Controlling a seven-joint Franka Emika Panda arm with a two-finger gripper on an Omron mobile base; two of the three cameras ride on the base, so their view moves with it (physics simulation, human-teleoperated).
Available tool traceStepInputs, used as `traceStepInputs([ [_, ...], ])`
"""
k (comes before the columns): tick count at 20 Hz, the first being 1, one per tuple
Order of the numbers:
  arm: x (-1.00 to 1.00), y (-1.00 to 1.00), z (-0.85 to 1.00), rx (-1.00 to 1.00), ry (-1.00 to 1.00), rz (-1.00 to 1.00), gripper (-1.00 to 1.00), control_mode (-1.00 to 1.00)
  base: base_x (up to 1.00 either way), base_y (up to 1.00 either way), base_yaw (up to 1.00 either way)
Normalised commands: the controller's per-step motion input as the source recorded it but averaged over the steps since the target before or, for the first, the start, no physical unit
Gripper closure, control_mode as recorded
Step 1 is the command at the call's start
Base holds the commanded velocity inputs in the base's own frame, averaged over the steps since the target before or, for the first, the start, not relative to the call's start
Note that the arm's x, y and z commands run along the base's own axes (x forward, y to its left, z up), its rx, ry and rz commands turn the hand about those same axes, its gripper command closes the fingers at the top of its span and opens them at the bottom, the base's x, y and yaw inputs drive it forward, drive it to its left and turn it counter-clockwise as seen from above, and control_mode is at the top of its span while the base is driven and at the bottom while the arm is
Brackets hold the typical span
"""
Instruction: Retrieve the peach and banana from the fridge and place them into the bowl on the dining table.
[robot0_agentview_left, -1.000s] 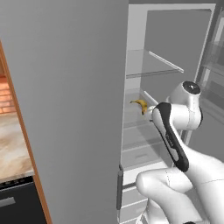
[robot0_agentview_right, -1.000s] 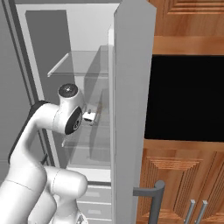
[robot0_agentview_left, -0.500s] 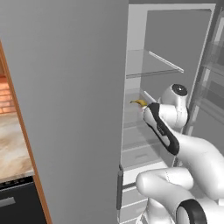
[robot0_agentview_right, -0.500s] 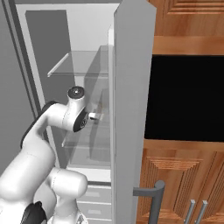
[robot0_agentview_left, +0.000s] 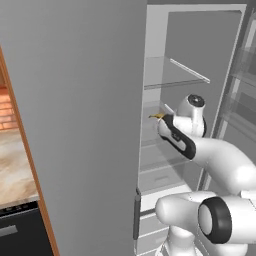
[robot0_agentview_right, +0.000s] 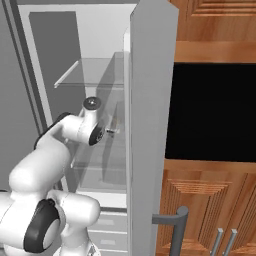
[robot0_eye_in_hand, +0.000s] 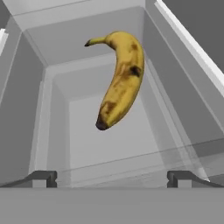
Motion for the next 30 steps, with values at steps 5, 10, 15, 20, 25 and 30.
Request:
traceStepInputs([
  [5, 0.34, 0.0, -0.03, 0.0, 0.0, -0.05, -1.0, -1.0, 0.0, 0.0, 0.0],
  [10, 0.31, 0.0, -0.22, 0.0, 0.0, -0.05, -1.0, -1.0, 0.0, 0.0, 0.0],
  [15, 0.31, 0.0, -0.28, 0.0, 0.0, -0.04, -1.0, -1.0, 0.0, 0.0, 0.0],
  [20, 0.31, 0.0, -0.25, 0.0, 0.0, -0.01, -1.0, -1.0, 0.0, 0.0, 0.0],
  [25, 0.34, 0.0, -0.06, 0.0, 0.0, -0.01, -1.0, -1.0, 0.0, 0.0, 0.0],
  [30, 0.13, 0.0, -0.5, 0.0, 0.0, -0.01, -1.0, -1.0, 0.0, 0.0, 0.0],
])
